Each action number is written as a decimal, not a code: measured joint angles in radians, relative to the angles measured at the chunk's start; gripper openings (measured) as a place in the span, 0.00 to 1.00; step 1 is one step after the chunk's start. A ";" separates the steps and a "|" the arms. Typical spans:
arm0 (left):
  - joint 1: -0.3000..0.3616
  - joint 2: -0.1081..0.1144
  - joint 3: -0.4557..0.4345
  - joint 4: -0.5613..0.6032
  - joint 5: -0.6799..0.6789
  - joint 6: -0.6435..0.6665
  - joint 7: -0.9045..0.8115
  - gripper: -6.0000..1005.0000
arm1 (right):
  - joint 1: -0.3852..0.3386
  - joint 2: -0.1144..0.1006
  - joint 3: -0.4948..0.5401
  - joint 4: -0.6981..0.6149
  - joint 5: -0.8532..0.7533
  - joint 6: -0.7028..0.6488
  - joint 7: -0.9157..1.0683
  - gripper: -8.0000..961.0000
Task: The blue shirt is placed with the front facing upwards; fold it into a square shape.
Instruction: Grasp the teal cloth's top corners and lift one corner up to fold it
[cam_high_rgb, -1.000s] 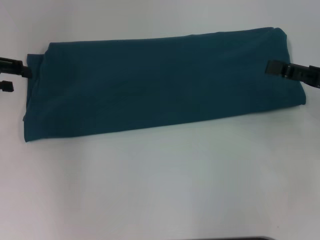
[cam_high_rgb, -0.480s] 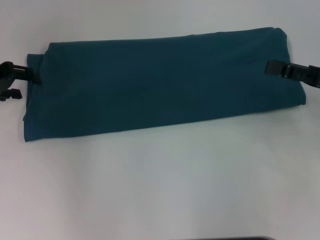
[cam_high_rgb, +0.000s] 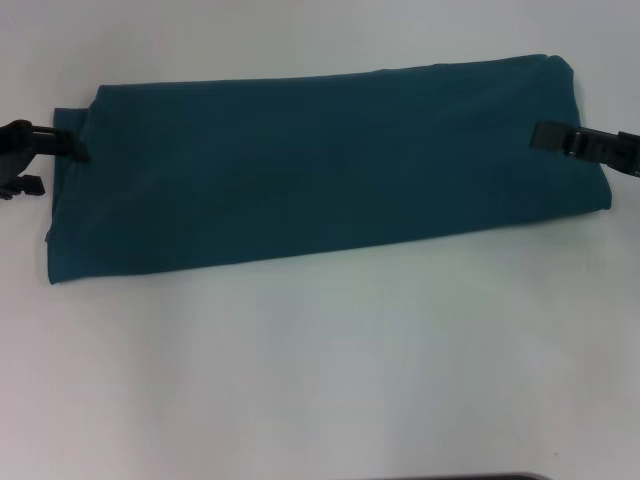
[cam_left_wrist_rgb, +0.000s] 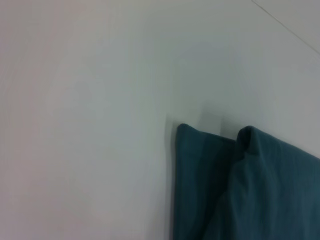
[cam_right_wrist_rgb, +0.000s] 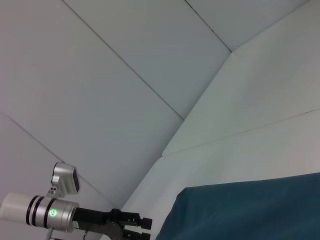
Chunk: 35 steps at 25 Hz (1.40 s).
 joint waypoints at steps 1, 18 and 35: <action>-0.001 0.000 0.000 0.002 0.000 -0.001 0.000 0.80 | 0.000 0.000 0.000 0.000 0.000 0.000 0.000 0.98; -0.001 -0.008 0.007 0.002 0.006 -0.028 0.012 0.84 | 0.001 0.000 0.000 0.000 0.000 0.000 0.004 0.98; -0.009 -0.024 0.009 0.005 0.033 -0.030 0.006 0.83 | 0.000 0.000 0.002 0.000 0.000 0.000 0.003 0.98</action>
